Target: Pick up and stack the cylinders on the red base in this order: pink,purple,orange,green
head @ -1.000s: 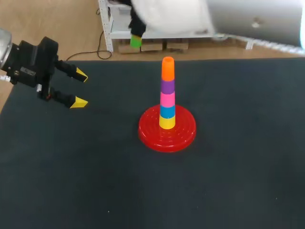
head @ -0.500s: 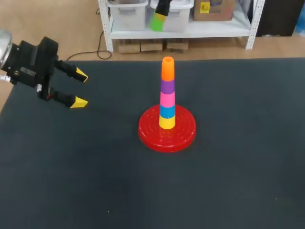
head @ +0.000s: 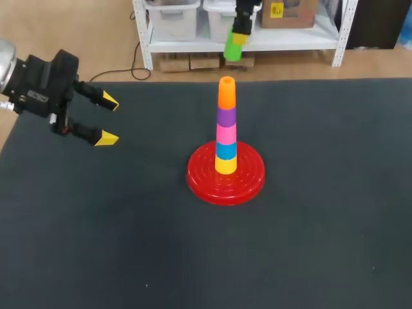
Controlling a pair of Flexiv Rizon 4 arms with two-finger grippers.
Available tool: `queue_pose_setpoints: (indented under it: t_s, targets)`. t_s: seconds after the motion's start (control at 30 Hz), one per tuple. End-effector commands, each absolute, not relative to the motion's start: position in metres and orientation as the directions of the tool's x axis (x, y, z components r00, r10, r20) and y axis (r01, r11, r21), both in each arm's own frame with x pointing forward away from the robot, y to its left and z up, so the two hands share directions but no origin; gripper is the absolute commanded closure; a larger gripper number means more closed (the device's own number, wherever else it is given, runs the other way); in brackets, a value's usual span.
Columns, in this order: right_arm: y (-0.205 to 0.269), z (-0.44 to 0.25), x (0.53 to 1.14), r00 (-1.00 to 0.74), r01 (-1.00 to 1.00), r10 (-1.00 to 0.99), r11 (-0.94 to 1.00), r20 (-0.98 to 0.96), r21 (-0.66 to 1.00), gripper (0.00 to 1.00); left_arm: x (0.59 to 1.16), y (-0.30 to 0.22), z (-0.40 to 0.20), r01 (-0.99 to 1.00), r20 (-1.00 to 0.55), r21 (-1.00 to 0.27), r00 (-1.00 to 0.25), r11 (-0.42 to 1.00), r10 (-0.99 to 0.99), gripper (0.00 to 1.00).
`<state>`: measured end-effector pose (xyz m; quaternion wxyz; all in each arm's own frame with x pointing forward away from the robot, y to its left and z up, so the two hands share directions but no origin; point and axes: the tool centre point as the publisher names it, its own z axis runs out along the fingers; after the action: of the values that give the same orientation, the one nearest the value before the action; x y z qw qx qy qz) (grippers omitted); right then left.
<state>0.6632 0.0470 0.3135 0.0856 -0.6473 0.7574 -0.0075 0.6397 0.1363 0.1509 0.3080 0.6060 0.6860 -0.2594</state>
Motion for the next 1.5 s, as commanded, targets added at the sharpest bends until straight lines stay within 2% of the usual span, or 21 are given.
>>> queue_pose_setpoints:
  t_s: [0.03, 1.5]
  targets:
    - [0.046, 0.304, 0.662, -0.149, -0.98, -0.984, 0.16, -0.1, -0.116, 1.0, 0.639, 0.137, 0.15, 0.991, -0.738, 0.02, -0.075, 0.132, 0.671, 0.0]
    - [0.056, 0.27, 0.66, -0.143, -0.988, -0.987, 0.147, -0.069, -0.053, 1.0, 0.639, 0.137, 0.15, 0.991, -0.738, 0.02, -0.075, 0.132, 0.671, 0.0]
